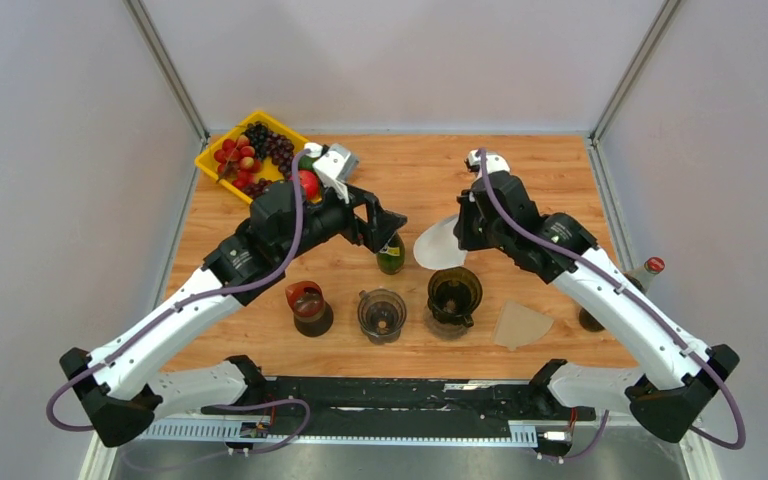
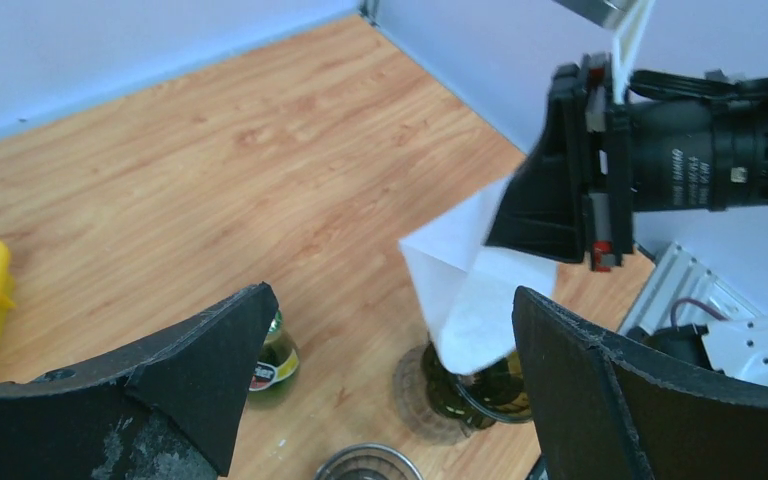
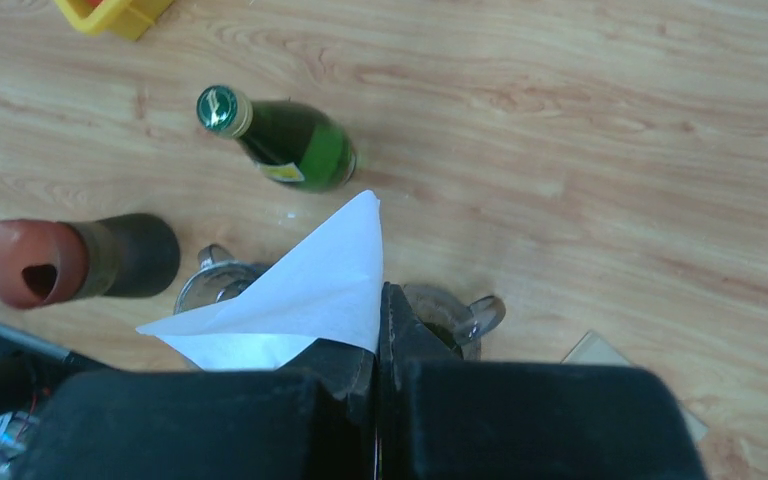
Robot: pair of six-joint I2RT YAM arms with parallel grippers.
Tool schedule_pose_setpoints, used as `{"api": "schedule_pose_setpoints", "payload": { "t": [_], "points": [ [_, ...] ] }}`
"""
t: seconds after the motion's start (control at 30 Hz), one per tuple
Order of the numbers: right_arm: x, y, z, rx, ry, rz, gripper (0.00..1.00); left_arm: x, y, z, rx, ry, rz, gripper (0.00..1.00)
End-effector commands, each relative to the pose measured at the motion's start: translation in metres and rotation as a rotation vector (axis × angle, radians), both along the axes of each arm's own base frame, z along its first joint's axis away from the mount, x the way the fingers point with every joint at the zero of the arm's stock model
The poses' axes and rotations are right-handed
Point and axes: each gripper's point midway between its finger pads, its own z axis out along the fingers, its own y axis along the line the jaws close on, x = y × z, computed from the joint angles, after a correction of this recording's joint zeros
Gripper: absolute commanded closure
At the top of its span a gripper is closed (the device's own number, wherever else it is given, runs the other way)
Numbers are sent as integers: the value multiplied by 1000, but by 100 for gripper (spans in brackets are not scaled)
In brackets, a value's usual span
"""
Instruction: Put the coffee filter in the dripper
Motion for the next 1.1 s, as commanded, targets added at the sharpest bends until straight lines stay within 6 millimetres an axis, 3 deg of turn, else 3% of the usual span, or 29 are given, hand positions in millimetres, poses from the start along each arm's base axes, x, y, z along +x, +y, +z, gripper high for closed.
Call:
{"api": "schedule_pose_setpoints", "payload": {
  "t": [0.0, 0.1, 0.3, 0.6, 0.8, 0.93, 1.07],
  "points": [
    [-44, -6, 19, 73, 125, 64, 100, 20, 18, 8, 0, -72, 137, 0],
    [-61, -10, 18, 79, 189, 90, 100, 35, 21, -4, 29, -40, 201, 0],
    [-88, -16, -10, 33, 348, 125, 99, 71, 34, -38, 89, 65, 349, 0],
    [-87, -11, -51, -7, 462, 156, 97, 78, 42, -56, 123, 79, 403, 0],
    [-74, -9, -62, -42, 453, 169, 76, 76, 43, -63, 138, 86, 398, 0],
    [-68, -11, -53, -50, 420, 164, 50, 75, 45, -65, 145, 84, 398, 0],
    [-65, -16, -40, -57, 381, 152, 39, 74, 46, -64, 145, 77, 395, 0]
  ]
}}
